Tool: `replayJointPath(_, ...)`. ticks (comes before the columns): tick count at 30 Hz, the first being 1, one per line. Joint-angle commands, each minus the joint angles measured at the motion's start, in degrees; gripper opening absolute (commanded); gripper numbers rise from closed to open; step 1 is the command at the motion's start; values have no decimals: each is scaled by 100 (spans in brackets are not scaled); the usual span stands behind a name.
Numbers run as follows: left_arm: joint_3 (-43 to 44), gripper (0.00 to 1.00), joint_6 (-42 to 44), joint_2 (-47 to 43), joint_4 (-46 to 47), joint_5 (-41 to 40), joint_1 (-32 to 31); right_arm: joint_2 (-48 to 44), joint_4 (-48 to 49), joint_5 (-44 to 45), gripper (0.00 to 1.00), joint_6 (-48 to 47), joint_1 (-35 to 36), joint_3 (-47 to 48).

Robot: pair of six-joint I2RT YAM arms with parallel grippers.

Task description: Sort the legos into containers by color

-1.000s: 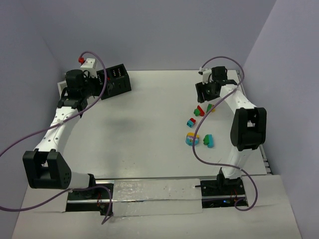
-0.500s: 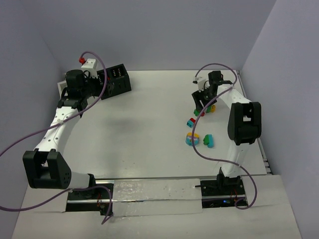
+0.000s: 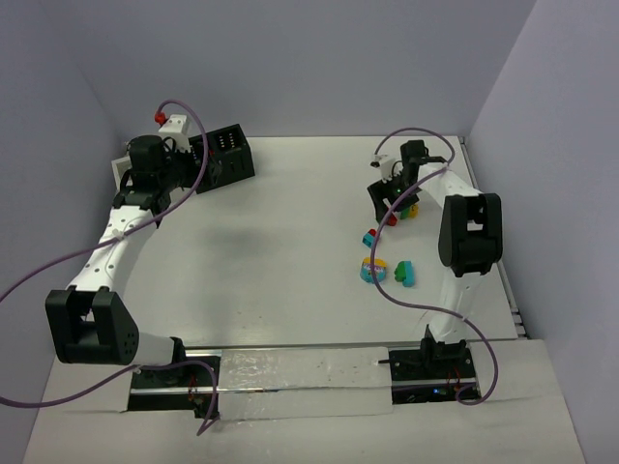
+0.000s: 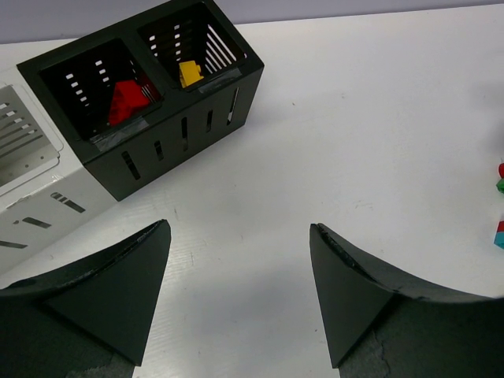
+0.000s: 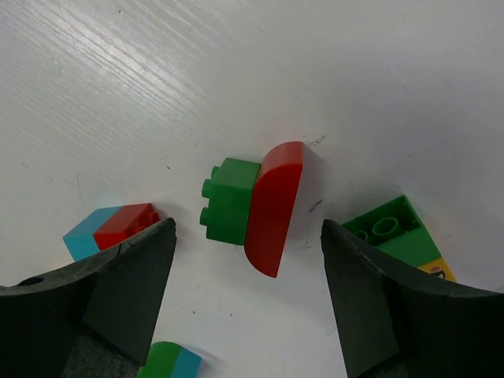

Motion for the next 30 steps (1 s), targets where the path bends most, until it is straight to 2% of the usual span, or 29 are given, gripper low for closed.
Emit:
replayJointPath(1, 81, 81, -187, -1, 37, 141, -21, 100, -57, -13, 80, 4, 118, 228)
replayJointPath(7, 116, 81, -437, 18, -54, 346, -12, 237, -1, 40, 70, 63, 157, 272)
replayJointPath(10, 116, 80, -540, 33, -102, 416, -12, 229, 30, 64, 59, 40, 166, 231)
replayJointPath(12, 101, 80, -620, 34, -134, 464, -12, 220, 41, 82, 56, 31, 159, 187)
replayJointPath(25, -132, 79, -963, -75, -217, 722, -12, 260, 136, 279, 52, 39, 205, 112)
replayJointPath(27, -190, 78, -1054, -72, -217, 830, -12, 210, 173, 279, 41, 47, 212, 92)
replayJointPath(30, -249, 77, -1243, -47, -210, 1068, -12, 73, 133, 101, 30, 40, 235, 114)
